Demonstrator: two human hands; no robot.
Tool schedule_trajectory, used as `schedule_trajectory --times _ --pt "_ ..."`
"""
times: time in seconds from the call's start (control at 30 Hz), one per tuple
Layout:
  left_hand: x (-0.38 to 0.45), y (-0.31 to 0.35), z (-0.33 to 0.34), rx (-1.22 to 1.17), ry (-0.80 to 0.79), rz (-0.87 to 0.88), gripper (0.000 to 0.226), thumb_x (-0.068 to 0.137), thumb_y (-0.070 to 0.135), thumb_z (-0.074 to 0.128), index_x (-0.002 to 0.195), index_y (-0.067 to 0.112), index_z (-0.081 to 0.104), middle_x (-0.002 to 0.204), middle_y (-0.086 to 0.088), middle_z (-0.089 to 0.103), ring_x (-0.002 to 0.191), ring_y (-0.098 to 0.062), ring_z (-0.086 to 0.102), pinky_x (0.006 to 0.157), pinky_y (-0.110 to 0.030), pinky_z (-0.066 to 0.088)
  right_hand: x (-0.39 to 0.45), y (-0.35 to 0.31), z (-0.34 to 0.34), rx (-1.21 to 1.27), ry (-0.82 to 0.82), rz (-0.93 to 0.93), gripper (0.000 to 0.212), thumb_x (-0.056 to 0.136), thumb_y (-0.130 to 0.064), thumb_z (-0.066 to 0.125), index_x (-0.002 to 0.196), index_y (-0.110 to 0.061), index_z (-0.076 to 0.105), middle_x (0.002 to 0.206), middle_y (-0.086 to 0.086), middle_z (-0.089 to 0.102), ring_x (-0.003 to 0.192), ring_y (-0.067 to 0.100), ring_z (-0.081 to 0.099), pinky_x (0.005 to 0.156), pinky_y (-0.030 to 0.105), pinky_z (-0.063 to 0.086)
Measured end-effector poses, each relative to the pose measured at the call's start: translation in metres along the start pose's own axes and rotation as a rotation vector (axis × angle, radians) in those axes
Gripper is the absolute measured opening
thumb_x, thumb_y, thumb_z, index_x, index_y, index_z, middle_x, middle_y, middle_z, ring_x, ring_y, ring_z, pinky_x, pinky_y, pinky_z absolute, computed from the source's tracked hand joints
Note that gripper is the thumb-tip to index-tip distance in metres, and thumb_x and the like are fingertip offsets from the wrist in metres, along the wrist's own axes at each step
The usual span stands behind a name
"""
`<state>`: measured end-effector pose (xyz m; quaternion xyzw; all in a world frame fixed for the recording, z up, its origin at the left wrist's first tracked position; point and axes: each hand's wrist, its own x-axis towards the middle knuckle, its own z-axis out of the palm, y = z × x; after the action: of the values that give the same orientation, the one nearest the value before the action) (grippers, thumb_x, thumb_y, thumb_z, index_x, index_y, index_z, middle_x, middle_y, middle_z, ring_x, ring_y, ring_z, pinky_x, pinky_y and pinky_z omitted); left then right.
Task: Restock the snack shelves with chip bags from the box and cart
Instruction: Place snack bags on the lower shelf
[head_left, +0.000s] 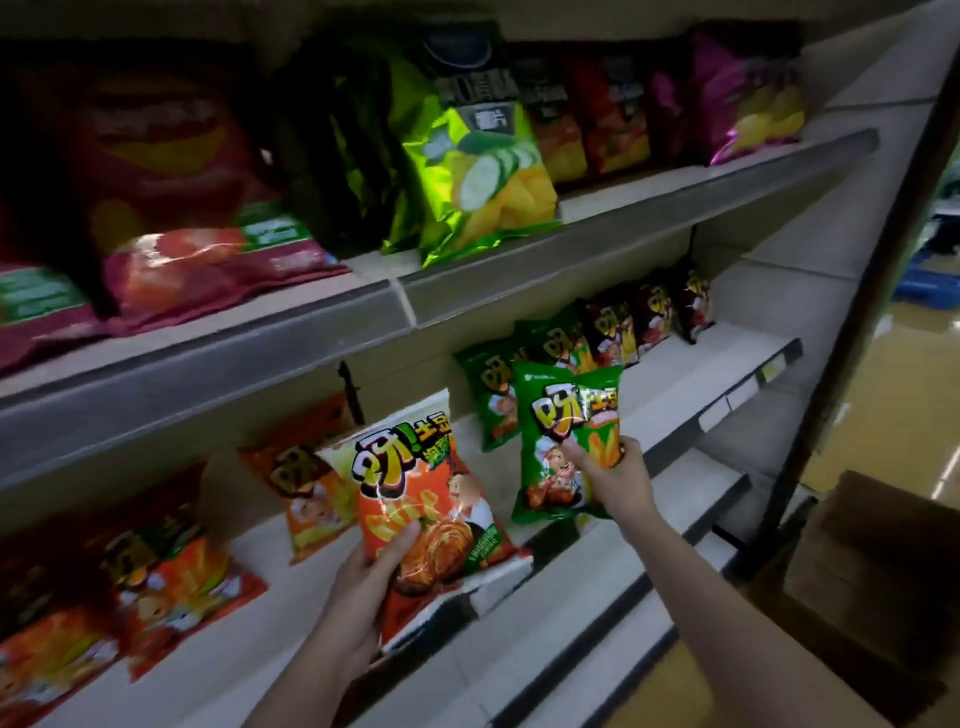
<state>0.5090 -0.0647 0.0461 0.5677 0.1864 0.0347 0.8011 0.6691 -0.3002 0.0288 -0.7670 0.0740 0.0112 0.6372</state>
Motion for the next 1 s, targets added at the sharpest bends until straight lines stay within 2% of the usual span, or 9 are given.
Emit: schedule_trajectory --times 0.1,0.2,0.37,0.5,0.57,0.67,0.77,0.93,1.0 --pt "0.043 0.003 0.024 0.000 0.006 -0.014 0.084 0.056 0.039 0.091 0.128 0.013 0.056 0.112 -0.009 0.072 0.100 -0.029 0.070 0.090 -0.040 0.050 0.063 0.003 -0.013 -0.116 0.031 -0.032 0.062 0.075 -0.048 0.078 0.116 -0.012 0.049 0.103 0.006 0.062 0.092 0.024 0.060 0.085 0.039 0.051" --pt "0.073 0.007 0.038 0.016 0.013 -0.027 0.072 0.065 0.031 0.078 0.131 0.015 0.054 0.110 -0.004 0.073 0.097 -0.025 0.071 0.079 -0.034 0.055 0.120 0.008 -0.019 -0.183 0.035 -0.062 0.055 0.075 -0.047 0.079 0.109 -0.010 0.058 0.106 0.014 0.064 0.090 0.027 0.064 0.081 0.039 0.053" --pt "0.112 0.011 0.039 0.032 0.015 -0.062 0.103 0.037 0.041 0.096 0.130 0.019 0.055 0.112 -0.004 0.072 0.100 -0.026 0.070 0.085 -0.039 0.052 0.186 0.010 -0.017 -0.165 -0.051 -0.050 0.044 0.082 -0.035 0.076 0.114 -0.010 0.060 0.102 0.008 0.066 0.092 0.025 0.063 0.082 0.037 0.051" --pt "0.135 0.006 0.043 0.005 0.031 -0.100 0.064 0.062 0.026 0.077 0.123 0.013 0.060 0.106 -0.007 0.074 0.098 -0.028 0.070 0.085 -0.038 0.050 0.229 0.015 -0.017 -0.173 -0.179 -0.097 0.037 0.082 -0.032 0.076 0.112 -0.017 0.060 0.100 0.003 0.068 0.094 0.024 0.064 0.081 0.035 0.054" --pt "0.143 0.002 0.047 0.013 0.018 -0.119 0.055 0.069 0.024 0.072 0.121 0.014 0.061 0.107 -0.006 0.074 0.099 -0.027 0.070 0.086 -0.039 0.050 0.246 0.016 -0.019 -0.162 -0.297 -0.073 0.044 0.082 -0.029 0.077 0.118 -0.015 0.057 0.098 -0.002 0.069 0.096 0.023 0.065 0.075 0.024 0.055" --pt "0.149 -0.002 0.053 0.025 0.014 -0.119 0.046 0.070 0.024 0.072 0.114 0.017 0.063 0.103 -0.005 0.075 0.093 -0.025 0.072 0.082 -0.038 0.051 0.261 0.015 -0.024 -0.137 -0.443 -0.046 0.085 0.076 -0.033 0.080 0.147 -0.025 0.034 0.121 0.000 0.067 0.113 0.023 0.063 0.093 0.041 0.055" --pt "0.153 -0.003 0.057 0.030 0.016 -0.126 0.047 0.072 0.023 0.073 0.118 0.016 0.063 0.107 -0.007 0.074 0.095 -0.027 0.071 0.086 -0.040 0.051 0.269 0.015 -0.024 -0.064 -0.486 0.000 0.103 0.084 -0.012 0.073 0.153 -0.042 0.003 0.130 -0.004 0.059 0.115 0.020 0.059 0.097 0.041 0.050" --pt "0.147 0.000 0.064 0.030 -0.007 -0.129 0.043 0.076 0.021 0.069 0.119 0.017 0.062 0.109 -0.007 0.073 0.097 -0.028 0.071 0.088 -0.041 0.051 0.254 0.020 -0.016 0.048 -0.331 0.030 0.089 0.081 -0.005 0.074 0.151 -0.024 0.020 0.125 0.005 0.061 0.104 0.022 0.063 0.081 0.032 0.050" --pt "0.143 0.003 0.067 0.046 -0.011 -0.126 0.045 0.075 0.026 0.075 0.118 0.018 0.062 0.108 -0.007 0.073 0.097 -0.027 0.071 0.086 -0.040 0.051 0.243 0.021 -0.012 0.005 -0.274 0.005 0.087 0.082 -0.004 0.073 0.150 -0.021 0.021 0.126 0.006 0.058 0.107 0.022 0.059 0.089 0.035 0.048"
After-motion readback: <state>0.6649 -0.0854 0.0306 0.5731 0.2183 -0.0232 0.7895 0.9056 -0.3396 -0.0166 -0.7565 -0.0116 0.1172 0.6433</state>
